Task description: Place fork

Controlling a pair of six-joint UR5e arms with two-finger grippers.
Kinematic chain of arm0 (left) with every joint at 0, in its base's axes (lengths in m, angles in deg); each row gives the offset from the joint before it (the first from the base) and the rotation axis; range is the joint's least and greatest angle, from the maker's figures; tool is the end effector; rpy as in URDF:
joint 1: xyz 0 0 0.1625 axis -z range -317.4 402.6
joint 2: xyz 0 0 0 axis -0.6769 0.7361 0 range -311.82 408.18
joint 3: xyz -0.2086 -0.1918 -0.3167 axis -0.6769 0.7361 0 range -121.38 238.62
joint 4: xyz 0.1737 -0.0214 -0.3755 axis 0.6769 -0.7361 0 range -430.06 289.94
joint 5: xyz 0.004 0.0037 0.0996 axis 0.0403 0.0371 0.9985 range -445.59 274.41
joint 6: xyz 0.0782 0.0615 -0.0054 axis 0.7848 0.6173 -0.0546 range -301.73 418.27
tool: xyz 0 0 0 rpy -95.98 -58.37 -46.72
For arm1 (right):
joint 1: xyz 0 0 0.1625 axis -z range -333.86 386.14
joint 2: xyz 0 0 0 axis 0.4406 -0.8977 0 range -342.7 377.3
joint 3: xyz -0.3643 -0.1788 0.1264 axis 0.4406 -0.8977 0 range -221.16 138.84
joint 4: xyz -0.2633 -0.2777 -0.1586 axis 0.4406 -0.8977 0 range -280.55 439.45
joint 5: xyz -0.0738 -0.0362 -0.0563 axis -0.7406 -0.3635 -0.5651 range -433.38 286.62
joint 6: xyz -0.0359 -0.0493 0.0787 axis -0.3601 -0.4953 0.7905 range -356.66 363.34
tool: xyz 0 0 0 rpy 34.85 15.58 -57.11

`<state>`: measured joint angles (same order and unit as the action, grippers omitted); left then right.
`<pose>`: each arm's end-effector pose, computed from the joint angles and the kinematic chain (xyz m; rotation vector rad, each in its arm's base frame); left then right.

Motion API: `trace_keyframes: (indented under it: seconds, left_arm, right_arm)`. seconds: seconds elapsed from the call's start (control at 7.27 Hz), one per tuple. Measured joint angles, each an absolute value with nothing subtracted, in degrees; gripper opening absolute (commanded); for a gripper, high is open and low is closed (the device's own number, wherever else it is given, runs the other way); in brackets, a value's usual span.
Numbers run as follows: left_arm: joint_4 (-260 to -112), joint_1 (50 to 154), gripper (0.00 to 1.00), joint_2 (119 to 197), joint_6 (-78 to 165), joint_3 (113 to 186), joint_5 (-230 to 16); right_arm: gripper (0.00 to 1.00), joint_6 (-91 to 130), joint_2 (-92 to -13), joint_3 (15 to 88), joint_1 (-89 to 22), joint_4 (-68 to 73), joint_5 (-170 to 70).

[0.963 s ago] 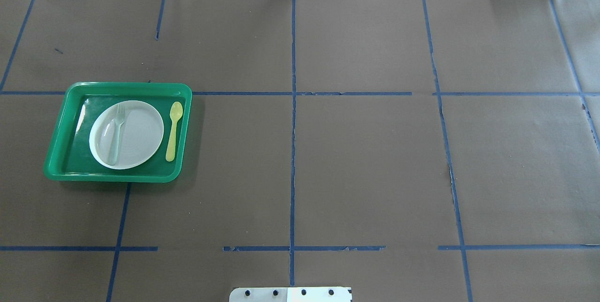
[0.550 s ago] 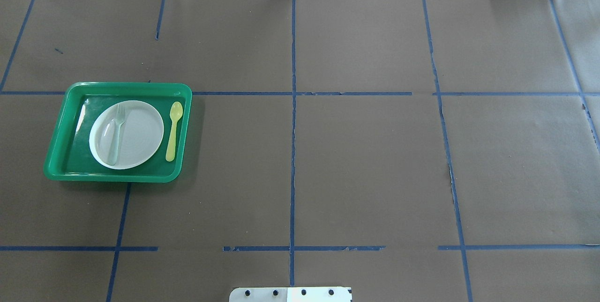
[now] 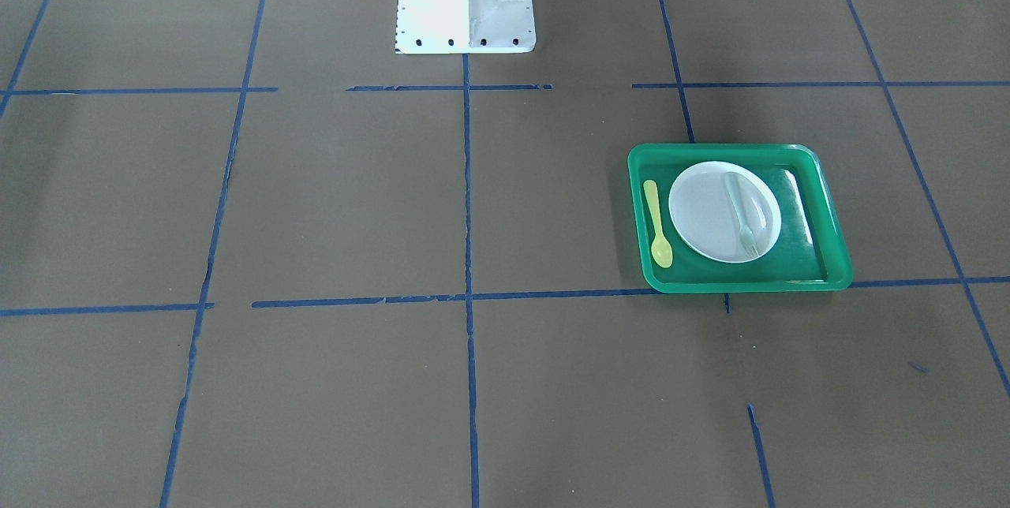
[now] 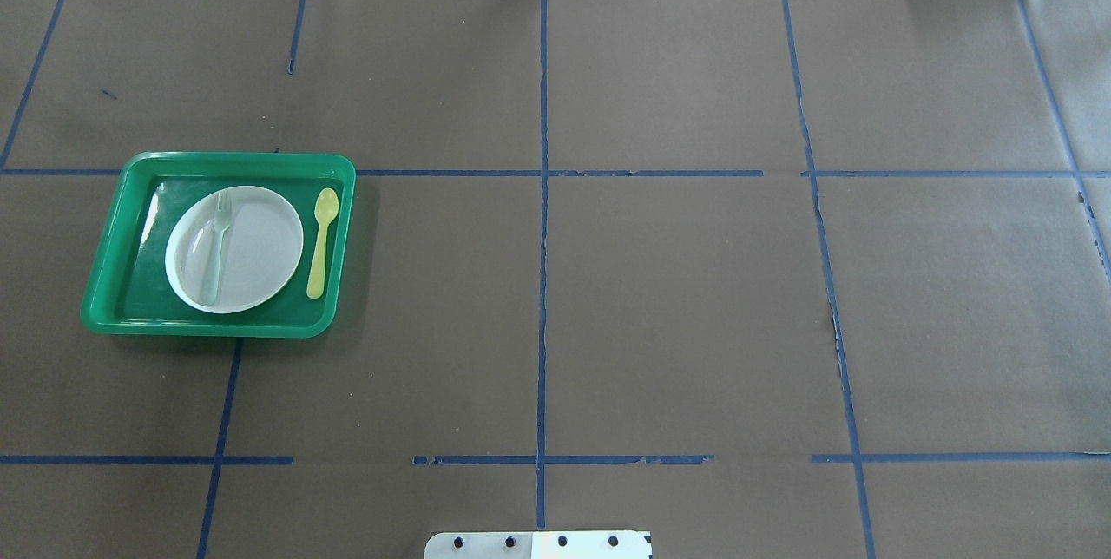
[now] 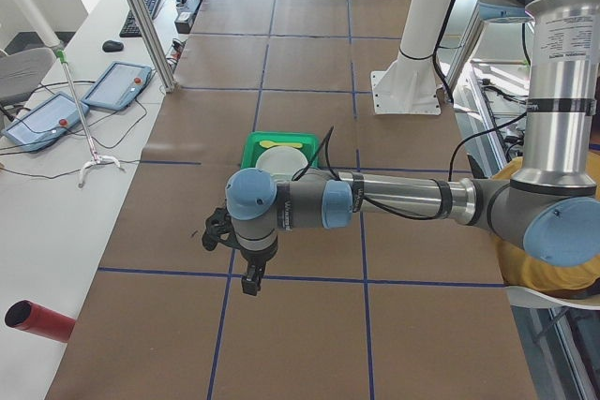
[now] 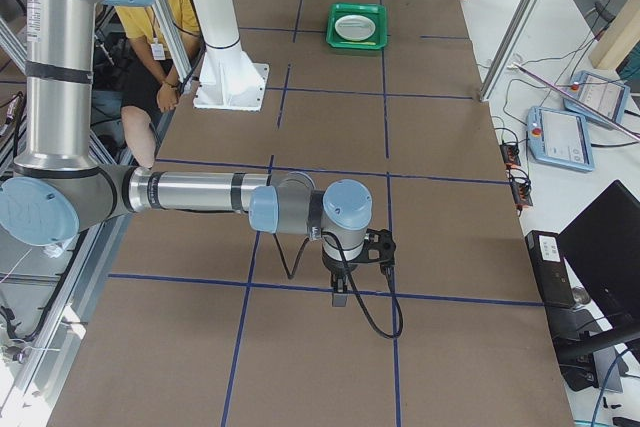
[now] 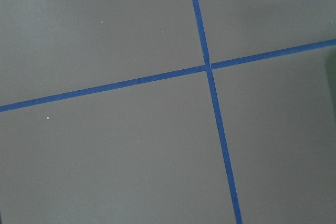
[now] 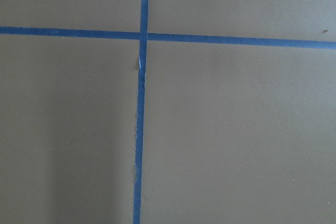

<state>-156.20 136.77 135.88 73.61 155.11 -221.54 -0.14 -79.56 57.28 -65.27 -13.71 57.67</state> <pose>-0.0960 -0.4686 0.6272 0.1414 0.7906 0.1868 0.0786 -0.4371 0.6515 0.0044 -0.7169 -0.0248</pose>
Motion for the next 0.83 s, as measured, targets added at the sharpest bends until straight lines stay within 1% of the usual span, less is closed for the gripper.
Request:
trace_keyframes:
  seconds: [0.28, 0.41, 0.55, 0.83]
  left_arm:
    - [-159.55, 127.54, 1.00, 135.69, 59.87, 160.09, -226.25]
    - [-163.75, 122.18, 1.00, 135.80, 50.90, 162.01, -226.80]
    - [-170.20, 116.99, 1.00, 135.85, 41.13, 162.61, -226.23]
    - [-182.15, 104.78, 0.99, 136.25, 22.43, 161.51, -218.50]
  right_arm:
    - [1.00, -0.17, -79.55, 57.28, -65.26, -13.71, 57.67]
    - [1.00, -0.15, -79.55, 57.28, -65.27, -13.71, 57.66]
    - [1.00, -0.14, -79.55, 57.28, -65.26, -13.71, 57.66]
    - [1.00, -0.16, -79.55, 57.28, -65.27, -13.71, 57.67]
